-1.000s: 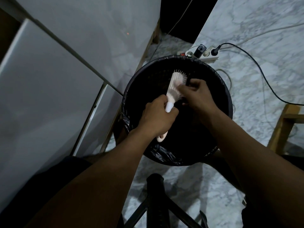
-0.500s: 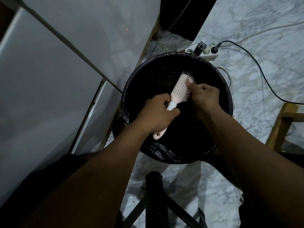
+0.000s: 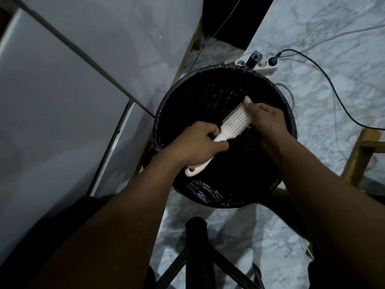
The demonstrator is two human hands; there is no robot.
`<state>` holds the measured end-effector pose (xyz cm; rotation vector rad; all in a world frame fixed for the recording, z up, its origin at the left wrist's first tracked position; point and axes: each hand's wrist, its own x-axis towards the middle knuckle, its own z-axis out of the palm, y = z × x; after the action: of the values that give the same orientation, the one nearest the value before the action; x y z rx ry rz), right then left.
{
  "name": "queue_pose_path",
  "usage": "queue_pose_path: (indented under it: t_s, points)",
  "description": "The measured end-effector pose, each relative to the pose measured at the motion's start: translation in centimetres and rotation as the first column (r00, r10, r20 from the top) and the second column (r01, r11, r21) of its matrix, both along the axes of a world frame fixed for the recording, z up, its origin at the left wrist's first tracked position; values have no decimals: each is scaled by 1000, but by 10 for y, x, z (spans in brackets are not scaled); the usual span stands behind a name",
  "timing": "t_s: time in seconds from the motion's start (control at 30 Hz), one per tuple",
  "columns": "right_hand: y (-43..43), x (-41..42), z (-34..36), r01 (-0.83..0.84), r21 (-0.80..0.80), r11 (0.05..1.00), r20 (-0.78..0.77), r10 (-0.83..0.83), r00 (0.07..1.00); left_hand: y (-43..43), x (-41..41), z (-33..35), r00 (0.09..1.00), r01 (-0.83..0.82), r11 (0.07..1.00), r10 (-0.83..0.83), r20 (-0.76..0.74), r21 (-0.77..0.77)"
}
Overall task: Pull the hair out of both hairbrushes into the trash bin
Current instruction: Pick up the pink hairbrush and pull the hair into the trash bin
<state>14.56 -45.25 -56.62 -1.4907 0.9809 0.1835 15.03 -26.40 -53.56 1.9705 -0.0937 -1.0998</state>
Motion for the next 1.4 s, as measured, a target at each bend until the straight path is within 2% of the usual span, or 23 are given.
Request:
queue_pose_path:
  t_s: [0.1, 0.2, 0.3, 0.43, 0.53, 0.6, 0.63, 0.7, 0.77, 0.8, 0.83, 0.93, 1.03, 1.17, 1.27, 1.33, 1.4]
  points:
    - [1, -5, 2, 41, 65, 997, -128, -32, 991, 4, 2, 2, 999, 40, 998, -41, 12, 41]
    - [2, -8, 5, -69, 13, 998, -227, 70, 971, 8, 4, 2, 997, -3, 995, -6, 82, 99]
    - [-1, -4, -3, -33, -51, 998, -208, 22, 978, 10, 4, 1, 994, -30, 988, 13, 112, 152]
    - [-2, -4, -7, -96, 19, 995, -208, 98, 973, 12, 1, -3, 993, -14, 969, -16, 119, 247]
    - [1, -3, -1, -47, 102, 994, -163, 63, 985, 14, -2, -6, 985, -1, 924, -64, 157, 383]
    - [2, -1, 3, -53, 93, 994, -130, 64, 989, 17, -4, -8, 981, -8, 888, -81, 174, 459]
    - [0, 1, 4, -83, 64, 995, -106, 90, 990, 17, -4, -9, 979, -16, 877, -83, 185, 480]
    - [2, -2, 8, -246, 9, 969, -126, 245, 961, 17, -3, -9, 973, -50, 870, -69, 222, 491]
    - [5, -7, 4, -469, -15, 883, -238, 452, 860, 15, -1, -7, 967, -93, 883, -29, 251, 459]
    - [6, -8, 0, -536, -40, 843, -275, 506, 817, 14, -1, -6, 969, -107, 899, -3, 249, 425]
    - [9, -8, -3, -533, -49, 845, -274, 502, 821, 12, 0, -5, 972, -112, 916, 19, 235, 386]
    - [19, -3, -5, -371, 21, 928, -121, 371, 921, 8, 1, -3, 988, -84, 957, 44, 148, 278]
    - [22, -2, -5, -302, 4, 953, 20, 302, 953, 4, 0, -5, 998, -48, 985, 39, 57, 169]
    - [12, -2, -12, -168, -47, 985, 94, 172, 981, 3, -2, -6, 999, 3, 995, -8, 52, 102]
    - [5, -1, -15, -70, -113, 991, 85, 80, 993, 3, -1, -3, 999, 30, 997, -33, 41, 78]
    - [1, 0, -16, 52, -134, 990, 27, -49, 998, 3, -1, -2, 1000, 24, 998, -25, 15, 63]
    - [2, 3, -11, 209, 28, 978, -42, -207, 977, 4, -1, -3, 1000, 9, 997, -10, 15, 72]
